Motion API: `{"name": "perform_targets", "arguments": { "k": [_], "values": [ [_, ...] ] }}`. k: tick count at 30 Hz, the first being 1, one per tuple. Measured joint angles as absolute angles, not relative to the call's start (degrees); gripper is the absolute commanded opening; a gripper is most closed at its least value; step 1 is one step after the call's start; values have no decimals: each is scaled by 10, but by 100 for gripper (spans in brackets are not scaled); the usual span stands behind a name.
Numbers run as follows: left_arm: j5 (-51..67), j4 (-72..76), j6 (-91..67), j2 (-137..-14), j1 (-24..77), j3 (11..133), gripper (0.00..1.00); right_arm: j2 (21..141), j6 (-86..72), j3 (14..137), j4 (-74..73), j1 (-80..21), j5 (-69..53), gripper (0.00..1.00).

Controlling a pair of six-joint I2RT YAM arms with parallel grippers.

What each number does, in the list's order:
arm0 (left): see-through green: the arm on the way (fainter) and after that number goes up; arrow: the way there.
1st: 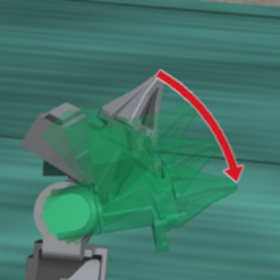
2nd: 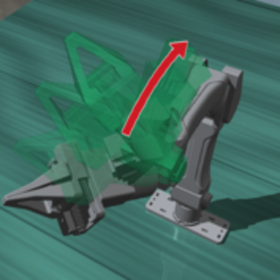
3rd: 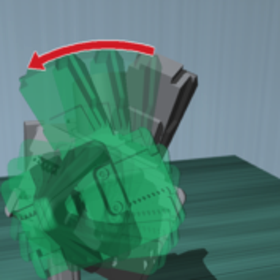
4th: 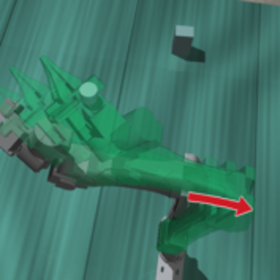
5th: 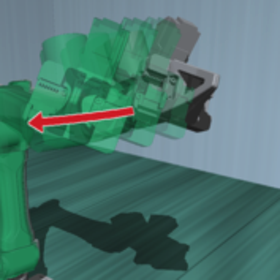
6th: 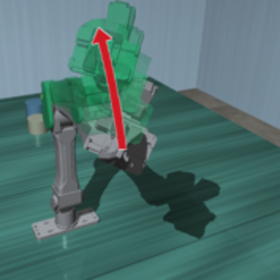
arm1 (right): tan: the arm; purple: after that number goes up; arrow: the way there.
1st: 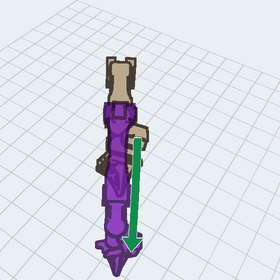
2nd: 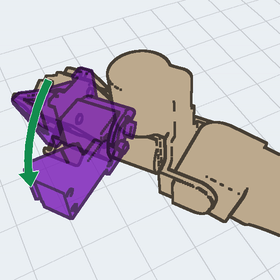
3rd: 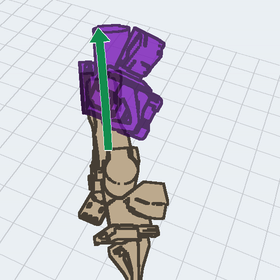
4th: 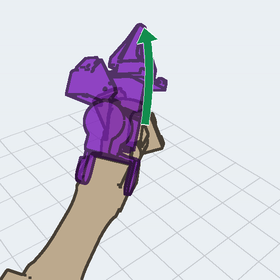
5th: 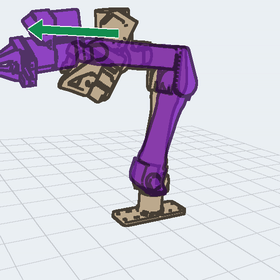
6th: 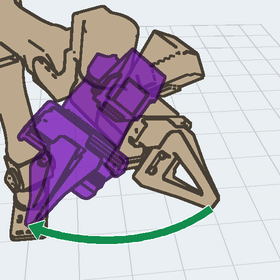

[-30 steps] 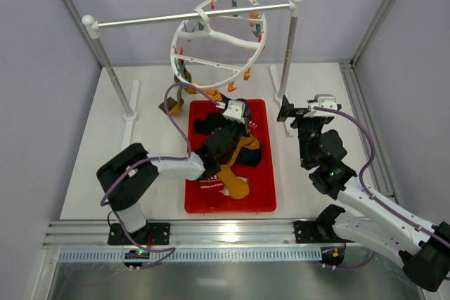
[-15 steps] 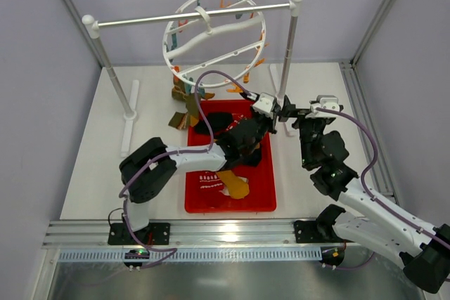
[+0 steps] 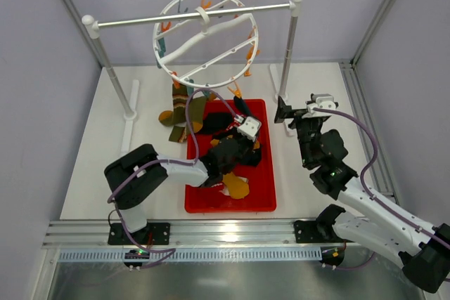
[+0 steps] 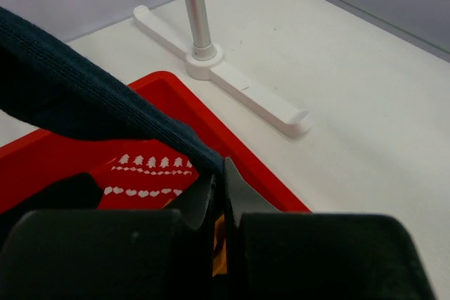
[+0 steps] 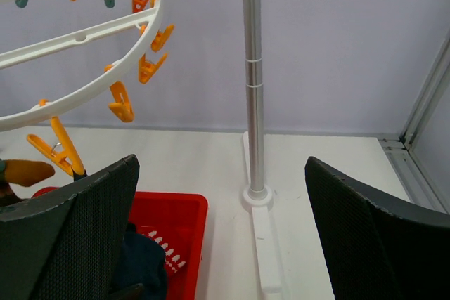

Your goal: Remove the socks clipped to the hanger

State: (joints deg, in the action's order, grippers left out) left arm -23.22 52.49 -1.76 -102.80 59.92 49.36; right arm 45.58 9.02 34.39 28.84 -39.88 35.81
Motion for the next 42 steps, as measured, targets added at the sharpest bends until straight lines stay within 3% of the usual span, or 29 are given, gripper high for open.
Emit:
{"name": "perform_targets", "arguments": {
  "k": [15, 28, 33, 42],
  "values": [
    [-271, 617, 25, -931, 578, 363, 0, 605, 84, 456, 257, -393, 240, 100],
    [-244, 638, 6, -839, 532, 299, 0, 660, 56, 608, 107, -327, 23, 100],
    [-219, 630, -14, -822, 532, 294, 0, 652, 34, 594, 100, -272, -59, 100],
    [-199, 567, -63, -800, 532, 316, 0, 671, 36, 422, 229, -227, -154, 99]
  ]
}}
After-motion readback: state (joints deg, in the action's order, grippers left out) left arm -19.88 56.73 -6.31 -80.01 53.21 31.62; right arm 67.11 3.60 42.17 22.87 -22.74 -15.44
